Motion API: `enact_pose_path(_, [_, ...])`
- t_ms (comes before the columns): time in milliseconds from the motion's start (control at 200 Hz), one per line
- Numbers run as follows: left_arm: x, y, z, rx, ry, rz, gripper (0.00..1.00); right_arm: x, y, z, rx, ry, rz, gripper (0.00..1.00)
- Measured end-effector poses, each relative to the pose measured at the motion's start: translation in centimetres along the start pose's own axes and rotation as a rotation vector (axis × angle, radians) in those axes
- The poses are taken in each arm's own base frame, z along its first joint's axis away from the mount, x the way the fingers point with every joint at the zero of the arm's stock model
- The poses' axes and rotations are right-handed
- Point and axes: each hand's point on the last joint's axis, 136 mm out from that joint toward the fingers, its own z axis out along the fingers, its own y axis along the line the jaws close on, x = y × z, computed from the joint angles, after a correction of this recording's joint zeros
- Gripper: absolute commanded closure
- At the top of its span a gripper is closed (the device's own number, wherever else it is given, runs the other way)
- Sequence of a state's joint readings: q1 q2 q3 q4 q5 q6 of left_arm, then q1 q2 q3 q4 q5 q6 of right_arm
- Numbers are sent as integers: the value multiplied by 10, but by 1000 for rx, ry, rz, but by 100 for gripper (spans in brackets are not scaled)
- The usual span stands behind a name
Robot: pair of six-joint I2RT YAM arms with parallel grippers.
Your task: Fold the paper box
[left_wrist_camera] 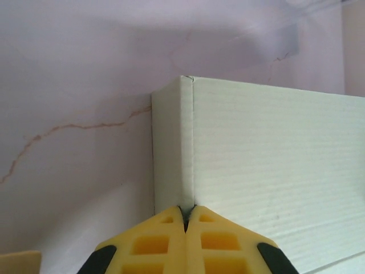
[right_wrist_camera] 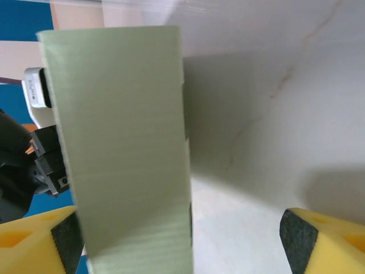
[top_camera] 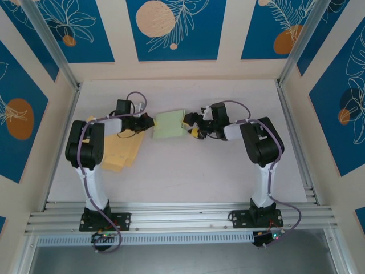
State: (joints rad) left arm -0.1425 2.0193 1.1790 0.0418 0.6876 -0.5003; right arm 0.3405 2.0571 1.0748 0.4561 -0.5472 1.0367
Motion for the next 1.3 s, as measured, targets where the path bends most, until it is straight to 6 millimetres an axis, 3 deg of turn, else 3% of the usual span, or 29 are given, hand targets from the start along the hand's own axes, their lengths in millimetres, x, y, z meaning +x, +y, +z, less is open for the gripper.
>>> enact_pose_path(105, [0,0,0,27,6,-10,99,-2,5,9,-22,11,-20,14])
enact_pose_path(210, [0,0,0,32,8,-9,92,-3,7,19,-24,22,-29,24])
enact_pose_path(360, [2,0,0,35,11,-7,66,1,5,31,-21,46,-26,44])
enact_pose_path(550, [18,1,-11,6,20,-32,26,10,1,27,-7,62,30,50])
enact_pose_path(660, [14,-23,-36,14,-38,70,7,17,7,11,13,66,83,52])
enact_pose_path(815, [8,-91,-80,41,-223,458,0,30,26,-24,32,72,160,55])
enact_pose_path(890, [35,-135,-86,71,-282,759,0,38,37,-40,36,90,193,54])
enact_pose_path(945, [73,-163,-77,107,-289,1009,0,45,42,-51,43,105,224,54])
enact_pose_path(1005, [115,-179,-66,145,-273,1214,0,54,45,-62,48,125,254,53])
enact_pose_path(1050, [143,-180,-56,154,-249,1335,0,62,45,-70,56,145,286,54])
enact_pose_path(1105, [163,-170,-48,128,-223,1439,0,73,45,-79,65,168,322,54])
enact_pose_path(1195, [173,-153,-41,38,-203,1569,0,90,44,-93,79,206,381,54])
enact_pose_path(1300, [170,-153,-39,-55,-229,1695,0,108,47,-106,93,246,435,54])
